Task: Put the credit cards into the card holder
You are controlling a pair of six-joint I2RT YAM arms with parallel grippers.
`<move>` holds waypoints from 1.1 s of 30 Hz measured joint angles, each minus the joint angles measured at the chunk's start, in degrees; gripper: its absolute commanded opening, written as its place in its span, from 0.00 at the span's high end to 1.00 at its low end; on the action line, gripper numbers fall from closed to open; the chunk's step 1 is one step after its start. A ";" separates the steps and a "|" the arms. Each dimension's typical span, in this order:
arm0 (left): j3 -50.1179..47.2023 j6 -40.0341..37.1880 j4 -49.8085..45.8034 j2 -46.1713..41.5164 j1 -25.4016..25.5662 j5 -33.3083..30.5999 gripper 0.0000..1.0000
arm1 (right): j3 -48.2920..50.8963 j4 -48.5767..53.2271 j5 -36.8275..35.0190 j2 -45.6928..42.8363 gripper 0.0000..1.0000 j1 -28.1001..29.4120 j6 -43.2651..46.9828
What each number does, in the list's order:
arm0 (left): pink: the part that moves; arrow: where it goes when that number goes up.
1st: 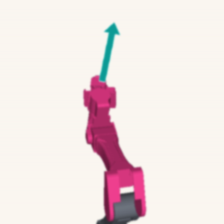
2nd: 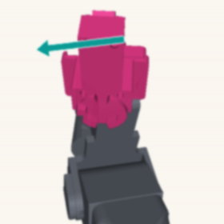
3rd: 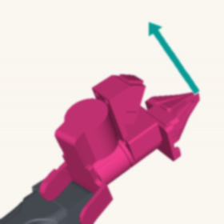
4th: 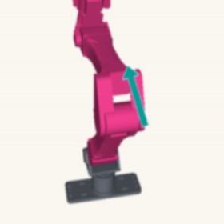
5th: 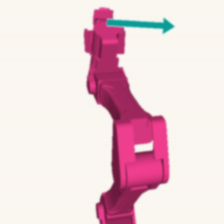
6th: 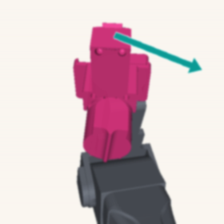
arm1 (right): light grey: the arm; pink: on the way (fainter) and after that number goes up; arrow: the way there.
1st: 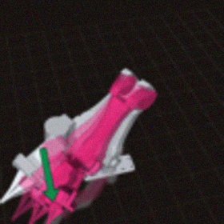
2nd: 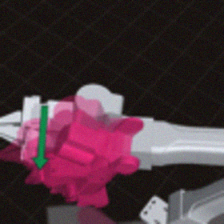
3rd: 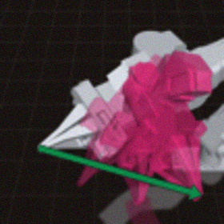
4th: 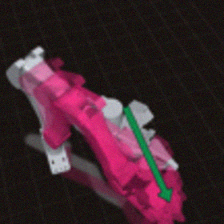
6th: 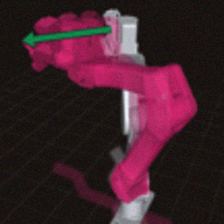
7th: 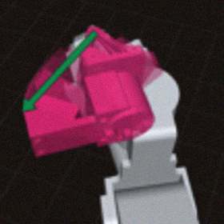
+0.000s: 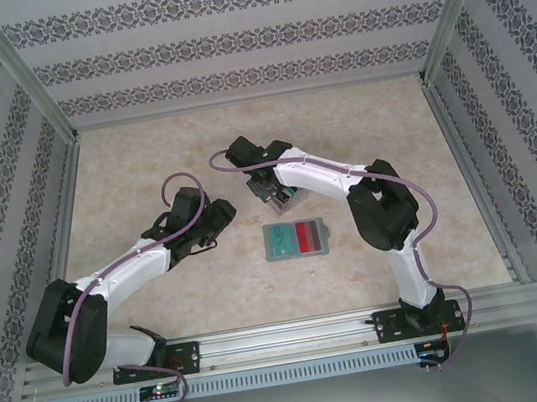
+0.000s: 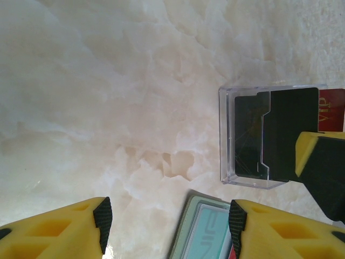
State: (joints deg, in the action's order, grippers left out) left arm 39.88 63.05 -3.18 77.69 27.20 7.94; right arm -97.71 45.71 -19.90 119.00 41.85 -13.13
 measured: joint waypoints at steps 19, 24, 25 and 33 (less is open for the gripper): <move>1.18 -0.76 6.19 1.53 -0.07 8.44 0.32 | 22.14 -15.23 19.96 -29.46 1.00 -5.27 -15.41; 4.74 -0.87 12.44 3.91 -0.04 14.93 0.32 | 36.81 -29.64 33.40 -38.56 1.00 -13.94 -29.14; 5.90 -0.87 13.53 4.74 -0.04 16.35 0.33 | 39.39 -32.41 36.09 -39.08 1.00 -15.26 -31.98; 11.52 1.55 22.64 12.15 1.36 23.85 0.38 | 45.18 -43.45 50.53 -39.74 1.00 -17.66 -43.85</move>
State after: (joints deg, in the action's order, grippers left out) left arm 51.40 64.60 19.46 89.84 28.56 31.79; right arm -52.53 2.26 30.63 79.26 24.18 -56.97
